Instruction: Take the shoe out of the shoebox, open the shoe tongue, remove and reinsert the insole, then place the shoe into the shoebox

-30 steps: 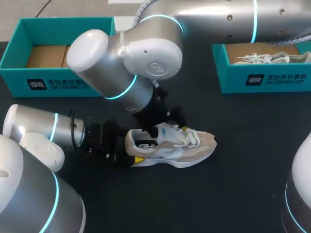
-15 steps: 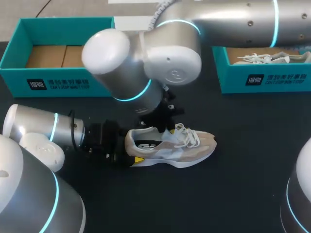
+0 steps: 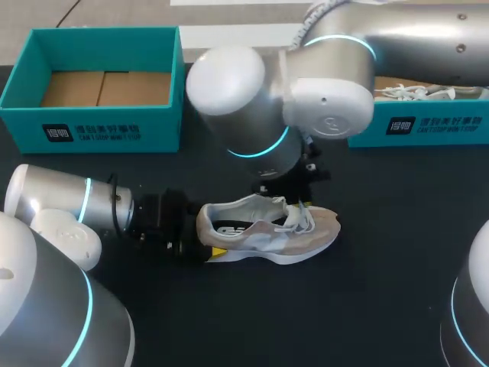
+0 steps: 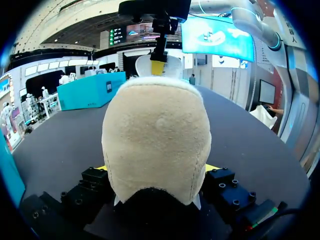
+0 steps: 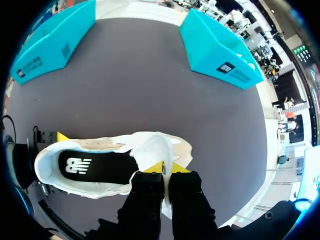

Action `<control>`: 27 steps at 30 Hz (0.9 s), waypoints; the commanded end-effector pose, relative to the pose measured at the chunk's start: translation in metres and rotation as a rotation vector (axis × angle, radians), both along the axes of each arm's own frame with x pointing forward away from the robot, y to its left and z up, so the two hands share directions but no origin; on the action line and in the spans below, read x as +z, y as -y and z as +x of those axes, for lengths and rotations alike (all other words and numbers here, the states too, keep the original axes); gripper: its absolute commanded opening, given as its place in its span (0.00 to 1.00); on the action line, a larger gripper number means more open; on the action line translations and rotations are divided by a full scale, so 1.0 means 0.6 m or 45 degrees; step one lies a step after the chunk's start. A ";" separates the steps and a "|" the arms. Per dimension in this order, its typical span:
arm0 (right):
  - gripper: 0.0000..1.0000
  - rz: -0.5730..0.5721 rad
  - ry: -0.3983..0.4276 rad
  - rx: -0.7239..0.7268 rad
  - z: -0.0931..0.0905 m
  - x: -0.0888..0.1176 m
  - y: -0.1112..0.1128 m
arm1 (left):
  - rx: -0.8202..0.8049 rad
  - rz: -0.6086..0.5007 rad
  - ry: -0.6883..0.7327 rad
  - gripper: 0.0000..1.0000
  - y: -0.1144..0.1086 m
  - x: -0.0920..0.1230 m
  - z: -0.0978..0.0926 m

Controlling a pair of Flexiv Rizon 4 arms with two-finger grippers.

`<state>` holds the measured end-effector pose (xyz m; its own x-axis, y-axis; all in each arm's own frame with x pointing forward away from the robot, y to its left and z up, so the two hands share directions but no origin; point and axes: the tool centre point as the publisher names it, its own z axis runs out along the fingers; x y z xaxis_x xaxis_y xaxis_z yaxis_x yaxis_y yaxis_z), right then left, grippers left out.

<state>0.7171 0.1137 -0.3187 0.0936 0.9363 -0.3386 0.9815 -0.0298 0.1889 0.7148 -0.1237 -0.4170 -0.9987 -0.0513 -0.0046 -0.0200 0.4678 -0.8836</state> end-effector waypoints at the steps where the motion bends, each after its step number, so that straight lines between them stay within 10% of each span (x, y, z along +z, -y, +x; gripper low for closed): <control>1: 0.00 0.146 0.098 -0.249 -0.006 -0.030 0.047 | 0.000 0.004 0.000 0.00 -0.003 -0.002 -0.001; 12: 0.00 0.216 0.133 -0.296 0.010 -0.129 0.097 | 0.000 0.004 0.000 0.00 -0.003 -0.002 -0.001; 14: 0.28 0.228 0.100 -0.281 0.013 -0.147 0.092 | 0.000 0.004 0.000 0.00 -0.003 -0.002 -0.001; 18: 0.51 0.247 0.091 -0.302 0.012 -0.163 0.087 | 0.000 0.004 0.000 0.00 -0.003 -0.002 -0.001; 21: 1.00 0.239 0.088 -0.305 0.011 -0.163 0.084 | 0.000 0.004 0.000 0.00 -0.003 -0.002 -0.001; 27: 1.00 0.166 0.096 -0.329 0.003 -0.134 0.088 | 0.000 0.004 0.000 0.00 -0.003 -0.002 -0.001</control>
